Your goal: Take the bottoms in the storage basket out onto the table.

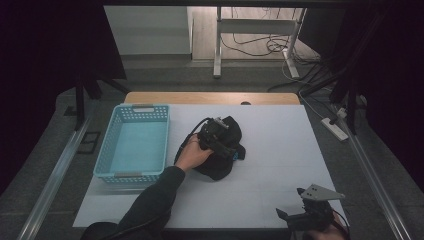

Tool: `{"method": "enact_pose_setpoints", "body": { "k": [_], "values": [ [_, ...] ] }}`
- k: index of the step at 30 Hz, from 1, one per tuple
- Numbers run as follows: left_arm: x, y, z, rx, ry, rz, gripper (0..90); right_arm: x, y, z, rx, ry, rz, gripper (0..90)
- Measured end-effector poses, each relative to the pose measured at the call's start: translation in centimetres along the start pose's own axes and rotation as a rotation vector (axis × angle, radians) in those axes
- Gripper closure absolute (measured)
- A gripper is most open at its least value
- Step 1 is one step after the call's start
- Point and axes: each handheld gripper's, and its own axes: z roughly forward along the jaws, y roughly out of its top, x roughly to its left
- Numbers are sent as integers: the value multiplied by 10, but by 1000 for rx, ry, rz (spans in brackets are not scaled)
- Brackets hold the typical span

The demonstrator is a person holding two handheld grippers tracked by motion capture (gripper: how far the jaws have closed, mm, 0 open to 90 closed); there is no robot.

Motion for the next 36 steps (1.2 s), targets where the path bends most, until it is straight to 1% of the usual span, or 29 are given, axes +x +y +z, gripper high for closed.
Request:
{"method": "enact_pose_setpoints", "body": {
  "k": [10, 13, 17, 24, 28, 34, 36],
  "values": [
    [-3, 3, -10, -27, -10, 10, 0, 0, 0, 0, -1, 2, 0, 8],
    [-3, 3, -15, -29, -9, 21, 0, 0, 0, 0, 0, 1, -2, 7],
    [-3, 3, -20, -38, -28, 23, 0, 0, 0, 0, 1, 1, -1, 8],
    [-3, 2, -27, -35, -35, 36, 0, 0, 0, 0, 1, 1, -1, 8],
    [-4, 1, -32, -46, -31, 33, 0, 0, 0, 0, 1, 1, -1, 8],
    [-4, -3, -40, -77, -35, 13, 0, 0, 0, 0, 1, 2, -1, 8],
    [-3, -4, -43, -85, -36, 16, 0, 0, 0, 0, 1, 1, -2, 8]
  ]
}}
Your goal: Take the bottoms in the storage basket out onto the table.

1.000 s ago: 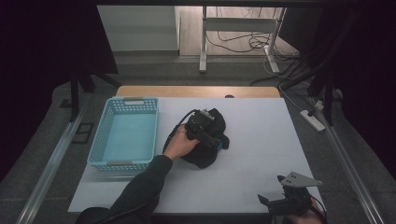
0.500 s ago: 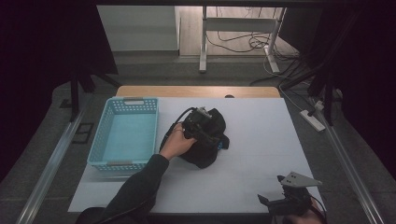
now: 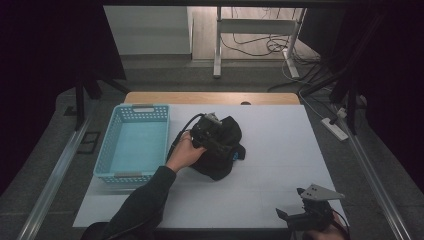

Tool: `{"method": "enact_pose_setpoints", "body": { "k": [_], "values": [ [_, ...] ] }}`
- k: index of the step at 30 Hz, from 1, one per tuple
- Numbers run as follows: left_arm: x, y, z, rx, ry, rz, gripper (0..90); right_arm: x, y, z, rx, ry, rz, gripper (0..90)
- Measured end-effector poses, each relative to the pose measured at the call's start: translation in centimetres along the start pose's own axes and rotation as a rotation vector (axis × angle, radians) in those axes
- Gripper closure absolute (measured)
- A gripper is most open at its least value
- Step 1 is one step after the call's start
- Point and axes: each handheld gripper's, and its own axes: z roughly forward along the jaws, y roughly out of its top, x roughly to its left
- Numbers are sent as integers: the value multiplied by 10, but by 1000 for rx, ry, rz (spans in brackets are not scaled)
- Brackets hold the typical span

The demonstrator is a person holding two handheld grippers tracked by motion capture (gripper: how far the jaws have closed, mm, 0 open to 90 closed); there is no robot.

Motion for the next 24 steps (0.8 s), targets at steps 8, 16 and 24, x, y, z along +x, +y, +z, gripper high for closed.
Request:
{"method": "enact_pose_setpoints", "body": {
  "k": [8, 16, 24],
  "values": [
    [2, -5, -10, -16, -2, -21, 0, 0, 0, 0, 0, 1, -2, 8],
    [5, -12, -22, -23, 6, -44, 0, 0, 0, 0, 0, 0, -2, 8],
    [6, -21, -32, -31, 15, -53, 0, 0, 0, 0, 3, -2, -1, 8]
  ]
}}
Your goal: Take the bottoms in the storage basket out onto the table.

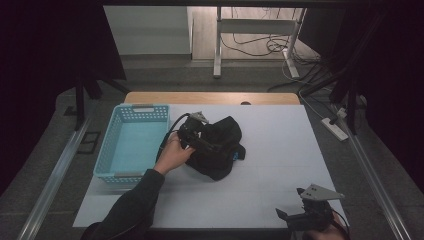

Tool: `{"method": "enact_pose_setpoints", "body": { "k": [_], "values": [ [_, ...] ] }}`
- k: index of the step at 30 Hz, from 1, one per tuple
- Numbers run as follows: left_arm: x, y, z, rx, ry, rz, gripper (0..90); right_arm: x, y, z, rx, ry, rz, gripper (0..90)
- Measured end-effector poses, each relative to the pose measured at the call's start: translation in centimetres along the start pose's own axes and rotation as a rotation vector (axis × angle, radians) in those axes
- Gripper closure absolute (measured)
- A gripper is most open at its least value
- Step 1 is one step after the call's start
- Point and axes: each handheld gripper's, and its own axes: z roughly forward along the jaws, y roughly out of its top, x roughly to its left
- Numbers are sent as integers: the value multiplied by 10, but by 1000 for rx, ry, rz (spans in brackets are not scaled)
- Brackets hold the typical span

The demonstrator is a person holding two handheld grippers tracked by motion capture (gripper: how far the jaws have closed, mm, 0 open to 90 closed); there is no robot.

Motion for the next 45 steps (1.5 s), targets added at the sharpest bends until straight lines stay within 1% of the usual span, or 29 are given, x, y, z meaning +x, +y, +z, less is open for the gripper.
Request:
{"method": "enact_pose_setpoints", "body": {
  "k": [9, 15, 20, 28, 37, 45],
  "values": [
    [0, -9, -10, -14, 4, -3, 0, 0, 0, 0, 2, -2, 1, 7],
    [1, -17, -14, -15, 8, -17, 0, 0, 0, 0, 1, -2, 1, 8],
    [2, -22, -18, -28, 4, -25, 0, 0, 0, 0, 1, -2, 1, 7],
    [2, -30, -23, -20, 16, -24, 0, 0, 0, 0, 1, -4, 2, 8],
    [1, -34, -31, -26, 23, -26, 0, 1, 0, 0, 2, -7, 0, 7],
    [1, -38, -36, -39, 18, -41, 0, 1, 0, 0, -1, -7, 3, 8]
  ]
}}
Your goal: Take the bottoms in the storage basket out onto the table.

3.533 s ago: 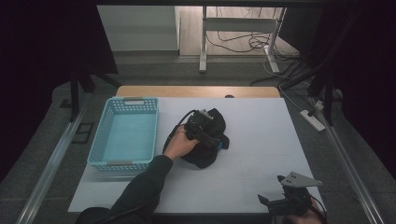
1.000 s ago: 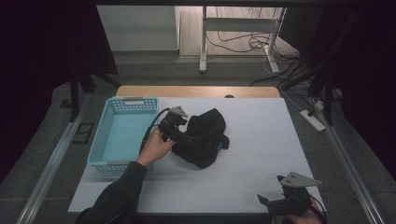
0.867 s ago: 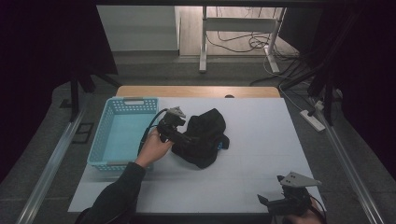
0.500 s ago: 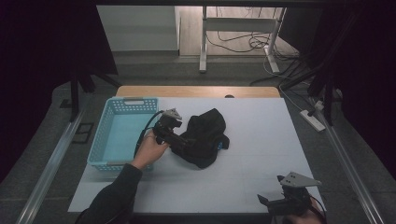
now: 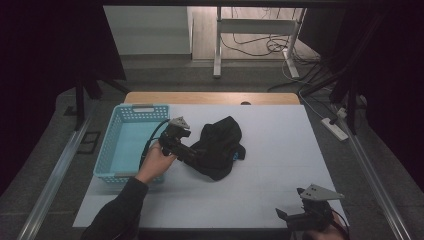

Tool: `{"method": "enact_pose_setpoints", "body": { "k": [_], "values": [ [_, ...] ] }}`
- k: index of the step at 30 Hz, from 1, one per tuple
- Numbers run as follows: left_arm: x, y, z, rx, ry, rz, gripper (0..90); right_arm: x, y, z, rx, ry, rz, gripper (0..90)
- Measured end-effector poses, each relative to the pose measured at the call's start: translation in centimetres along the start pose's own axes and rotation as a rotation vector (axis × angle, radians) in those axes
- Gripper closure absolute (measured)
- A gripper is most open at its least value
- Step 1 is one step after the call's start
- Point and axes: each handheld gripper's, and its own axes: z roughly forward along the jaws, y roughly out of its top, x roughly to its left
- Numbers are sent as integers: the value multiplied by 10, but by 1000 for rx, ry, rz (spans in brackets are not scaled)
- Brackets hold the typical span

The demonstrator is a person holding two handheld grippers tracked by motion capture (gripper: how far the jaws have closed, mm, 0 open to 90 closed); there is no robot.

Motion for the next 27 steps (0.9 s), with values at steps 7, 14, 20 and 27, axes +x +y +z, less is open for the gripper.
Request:
{"method": "enact_pose_setpoints", "body": {
  "k": [7, 14, 20, 27],
  "values": [
    [-1, -5, -4, -6, -3, -7, 0, 0, 0, 0, -3, -1, 0, 7],
    [0, -10, -7, -13, -10, -23, 0, 0, 0, 0, -4, -1, 0, 7],
    [-3, -13, -10, -12, -15, -22, 0, 0, 0, 0, -1, -2, -3, 7],
    [-5, -17, -16, -20, -18, -25, 0, 0, 0, -1, -3, -2, -5, 7]
  ]
}}
